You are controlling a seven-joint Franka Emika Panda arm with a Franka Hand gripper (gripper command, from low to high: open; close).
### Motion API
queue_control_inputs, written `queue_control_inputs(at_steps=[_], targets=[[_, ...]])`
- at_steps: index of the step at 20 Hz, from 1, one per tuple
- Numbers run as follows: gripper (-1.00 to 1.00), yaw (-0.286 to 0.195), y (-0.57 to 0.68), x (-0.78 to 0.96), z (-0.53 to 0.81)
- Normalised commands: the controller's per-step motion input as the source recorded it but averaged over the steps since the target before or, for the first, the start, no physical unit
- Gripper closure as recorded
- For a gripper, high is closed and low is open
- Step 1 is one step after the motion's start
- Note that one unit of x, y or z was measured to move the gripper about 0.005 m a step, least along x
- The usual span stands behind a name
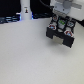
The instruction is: Open the kcup holder, insert the kcup into the holder, and close the kcup holder
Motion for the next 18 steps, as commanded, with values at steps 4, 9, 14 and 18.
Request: queue_control_inputs(at_steps=[4,9,14,18], targets=[[-1.0,0.053,0.1,0.06,0.01],[-1.0,0.066,0.06,0.1,0.18],[-1.0,0.083,-0.02,0.15,0.31],[-1.0,0.046,-0.18,0.35,0.43]])
